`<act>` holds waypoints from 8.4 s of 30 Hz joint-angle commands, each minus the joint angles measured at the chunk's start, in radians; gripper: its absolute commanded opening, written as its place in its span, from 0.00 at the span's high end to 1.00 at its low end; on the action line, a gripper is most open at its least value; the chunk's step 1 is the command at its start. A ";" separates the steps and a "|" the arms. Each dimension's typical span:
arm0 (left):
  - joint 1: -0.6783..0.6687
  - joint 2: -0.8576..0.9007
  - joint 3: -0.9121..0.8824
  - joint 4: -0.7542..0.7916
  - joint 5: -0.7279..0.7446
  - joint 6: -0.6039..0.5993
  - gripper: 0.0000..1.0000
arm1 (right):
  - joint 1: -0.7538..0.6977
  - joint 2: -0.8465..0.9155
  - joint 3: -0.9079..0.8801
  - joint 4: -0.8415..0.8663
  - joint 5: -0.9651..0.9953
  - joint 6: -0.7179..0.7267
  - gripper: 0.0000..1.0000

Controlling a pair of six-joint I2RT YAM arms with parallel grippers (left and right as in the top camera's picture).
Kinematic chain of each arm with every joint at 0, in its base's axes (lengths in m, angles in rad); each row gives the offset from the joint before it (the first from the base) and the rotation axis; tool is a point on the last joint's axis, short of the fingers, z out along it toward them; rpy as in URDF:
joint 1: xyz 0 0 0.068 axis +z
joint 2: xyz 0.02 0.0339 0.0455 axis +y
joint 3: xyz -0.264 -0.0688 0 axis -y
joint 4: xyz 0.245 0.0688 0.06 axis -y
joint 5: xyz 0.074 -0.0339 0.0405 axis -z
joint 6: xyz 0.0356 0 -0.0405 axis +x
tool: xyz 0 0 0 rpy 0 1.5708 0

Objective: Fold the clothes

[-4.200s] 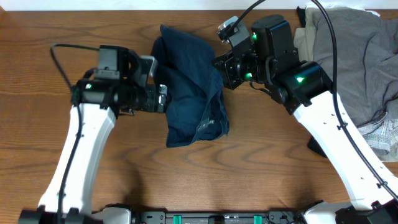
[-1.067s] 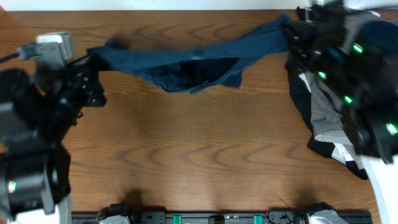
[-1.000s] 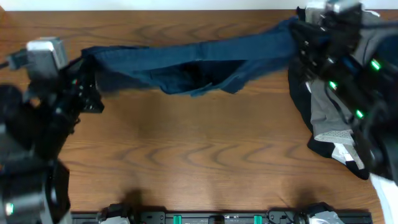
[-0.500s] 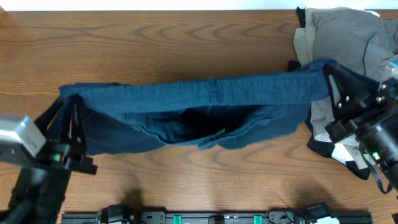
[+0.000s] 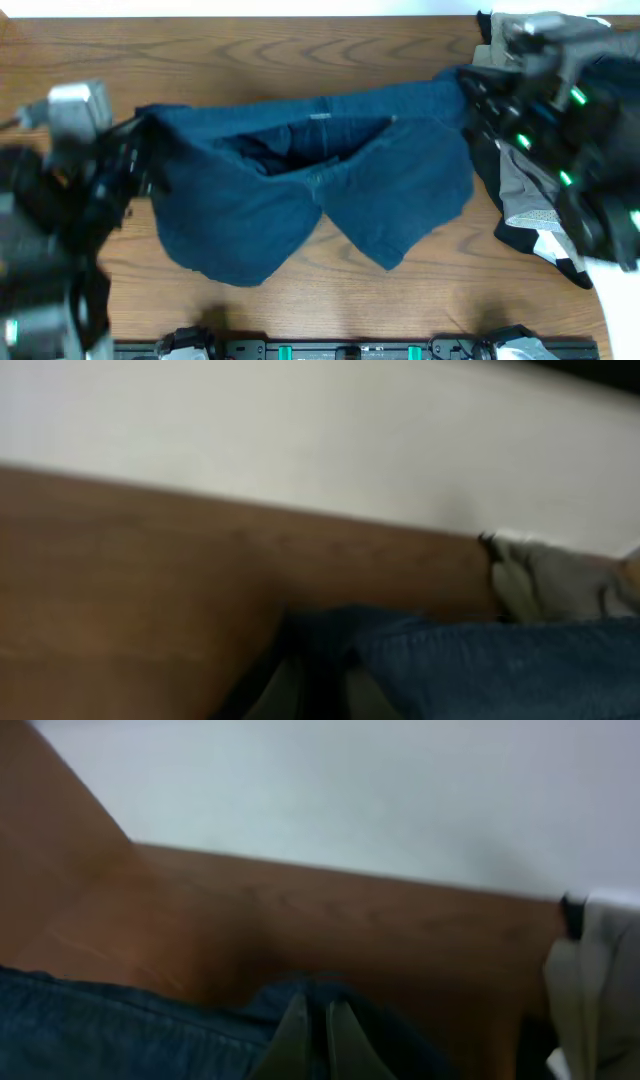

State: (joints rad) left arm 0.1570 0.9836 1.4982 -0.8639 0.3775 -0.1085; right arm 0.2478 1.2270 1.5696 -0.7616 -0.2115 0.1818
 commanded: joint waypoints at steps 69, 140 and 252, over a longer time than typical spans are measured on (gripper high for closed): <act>-0.080 0.750 -0.111 -0.087 -0.140 -0.002 0.02 | 0.229 0.612 -0.242 0.048 0.039 -0.125 0.20; -0.429 0.771 -0.481 0.249 -0.188 0.209 0.47 | 0.118 0.613 -0.344 0.199 0.047 -0.003 0.28; -0.264 0.682 -0.082 -0.124 -0.188 0.055 0.43 | 0.178 1.559 1.039 0.290 -0.114 -0.230 0.89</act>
State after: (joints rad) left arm -0.1112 1.6699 1.4014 -0.9894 0.1951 -0.0559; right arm 0.4423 2.7754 2.5164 -0.4416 -0.3069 -0.0513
